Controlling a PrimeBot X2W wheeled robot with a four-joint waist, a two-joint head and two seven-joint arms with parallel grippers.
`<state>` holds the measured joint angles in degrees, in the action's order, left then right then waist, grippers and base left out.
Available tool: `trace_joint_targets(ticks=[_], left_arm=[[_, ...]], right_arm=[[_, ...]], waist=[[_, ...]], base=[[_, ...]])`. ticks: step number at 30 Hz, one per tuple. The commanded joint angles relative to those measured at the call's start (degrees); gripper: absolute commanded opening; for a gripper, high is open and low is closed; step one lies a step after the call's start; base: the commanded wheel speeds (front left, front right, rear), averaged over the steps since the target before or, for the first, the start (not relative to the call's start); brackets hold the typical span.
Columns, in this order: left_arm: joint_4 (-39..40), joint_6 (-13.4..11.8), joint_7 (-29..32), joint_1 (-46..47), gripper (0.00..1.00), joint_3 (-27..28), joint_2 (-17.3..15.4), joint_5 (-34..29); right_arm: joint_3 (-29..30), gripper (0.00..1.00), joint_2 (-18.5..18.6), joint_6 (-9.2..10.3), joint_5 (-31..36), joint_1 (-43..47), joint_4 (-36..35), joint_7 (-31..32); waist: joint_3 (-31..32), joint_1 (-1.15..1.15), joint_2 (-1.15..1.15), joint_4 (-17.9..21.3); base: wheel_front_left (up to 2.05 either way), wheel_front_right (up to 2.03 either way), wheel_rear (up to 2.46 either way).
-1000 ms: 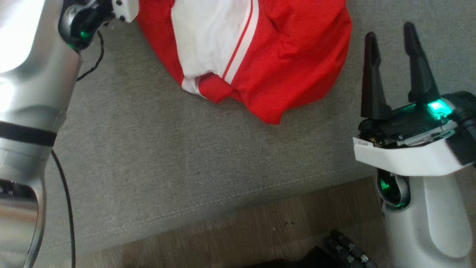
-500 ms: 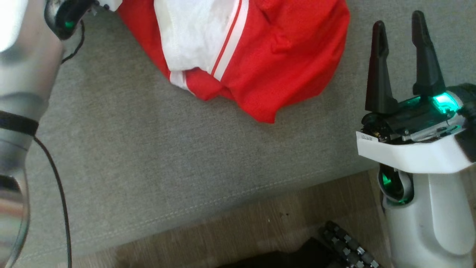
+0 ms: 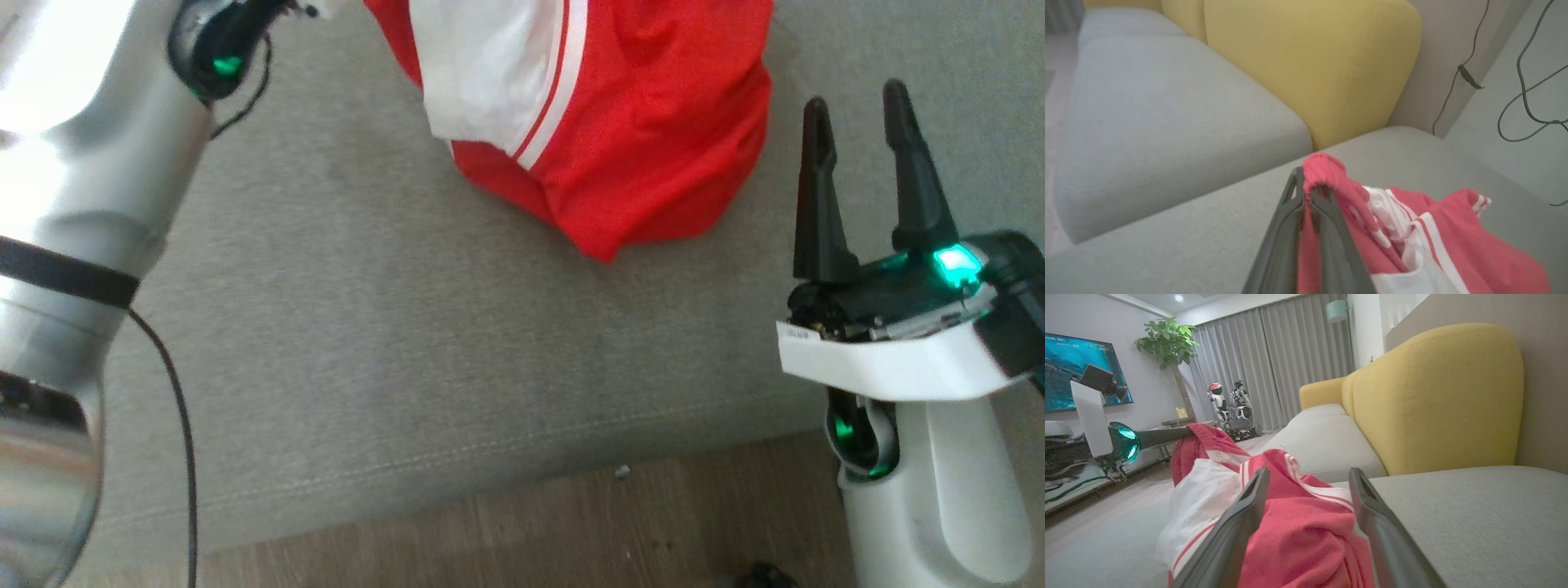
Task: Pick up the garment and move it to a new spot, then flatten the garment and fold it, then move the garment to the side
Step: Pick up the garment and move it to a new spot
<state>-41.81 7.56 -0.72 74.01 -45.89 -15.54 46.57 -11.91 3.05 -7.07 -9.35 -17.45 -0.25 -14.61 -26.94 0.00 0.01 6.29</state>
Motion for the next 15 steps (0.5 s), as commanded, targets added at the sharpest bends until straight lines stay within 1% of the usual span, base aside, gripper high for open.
trace_joint_targets(ticks=[1,5,10,11,15], left_arm=[[1.82,-0.09,-1.28,3.52,0.00,1.79,-3.34,-0.28],[1.30,-0.38,-3.89,4.21,0.00,3.34,-5.76,-0.26],[1.30,-1.10,-5.24,3.67,0.00,5.79,-9.36,1.07],[1.60,-1.70,-5.66,3.44,0.00,6.54,-11.12,1.14],[2.24,-3.51,-5.92,2.92,0.00,6.83,-15.42,-0.39]], right_arm=[[-1.40,1.00,-0.17,-0.42,0.66,0.85,-1.87,-0.39],[-1.16,1.00,-0.17,-0.42,0.74,2.68,-1.56,-0.39],[-1.03,1.00,-0.17,-0.42,1.12,5.80,-0.87,-0.39],[-0.80,1.00,-0.17,-0.42,1.38,6.90,-0.67,-0.39],[-0.77,1.00,-0.17,-0.42,2.08,8.21,-0.48,-0.39]], waist=[[4.02,0.00,-0.01,-3.35],[7.78,0.00,-0.01,-5.36],[12.02,0.00,-0.01,-7.68],[13.35,0.00,-0.01,-8.56],[14.98,0.00,-0.01,-10.15]], base=[[0.00,0.00,0.00],[0.00,0.00,0.00],[0.00,0.00,0.00],[0.00,0.00,0.00],[0.00,0.00,0.00]])
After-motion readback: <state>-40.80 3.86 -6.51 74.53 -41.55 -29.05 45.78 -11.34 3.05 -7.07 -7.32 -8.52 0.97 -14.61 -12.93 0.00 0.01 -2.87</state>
